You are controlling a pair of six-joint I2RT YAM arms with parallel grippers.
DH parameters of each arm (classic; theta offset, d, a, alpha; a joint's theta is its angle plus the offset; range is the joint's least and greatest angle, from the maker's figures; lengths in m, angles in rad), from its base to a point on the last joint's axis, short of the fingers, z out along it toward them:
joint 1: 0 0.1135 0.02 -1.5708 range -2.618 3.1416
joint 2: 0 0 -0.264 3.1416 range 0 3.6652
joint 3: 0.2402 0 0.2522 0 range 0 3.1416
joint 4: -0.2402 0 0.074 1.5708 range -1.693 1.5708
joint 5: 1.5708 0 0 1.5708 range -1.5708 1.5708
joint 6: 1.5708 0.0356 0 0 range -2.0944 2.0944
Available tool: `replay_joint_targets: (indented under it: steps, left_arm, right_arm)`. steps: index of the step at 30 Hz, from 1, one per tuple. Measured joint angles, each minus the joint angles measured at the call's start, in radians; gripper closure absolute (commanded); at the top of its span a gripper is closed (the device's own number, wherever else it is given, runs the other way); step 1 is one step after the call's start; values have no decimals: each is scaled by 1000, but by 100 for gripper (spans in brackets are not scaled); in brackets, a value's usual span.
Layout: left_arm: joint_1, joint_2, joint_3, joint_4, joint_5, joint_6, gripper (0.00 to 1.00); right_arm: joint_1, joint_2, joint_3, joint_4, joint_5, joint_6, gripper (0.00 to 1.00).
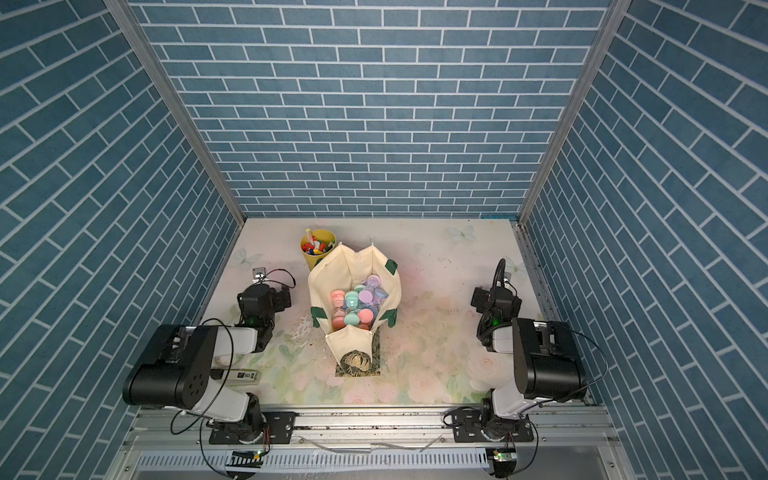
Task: Put the hourglass into the canvas bag
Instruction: Reset both arms
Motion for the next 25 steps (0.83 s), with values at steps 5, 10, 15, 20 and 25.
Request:
replay_joint_targets:
  steps: [5,10,15,20,25]
  left_arm:
    - [6,0,-5,82,21,14,0]
    - [-4,0,-4,118,18,29,0]
    - [-15,0,-3,125,23,49,0]
    - [-16,0,-3,125,24,58,0]
    - [-16,0,-3,125,26,63,0]
  right_arm:
    - [0,-1,8,22,-20,-7,1]
    - [0,-1,8,24,-25,-7,1]
    - [0,-1,8,24,-26,-11,1]
    - [0,-1,8,24,-26,-11,1]
    - [0,-1,13,22,-33,-12,1]
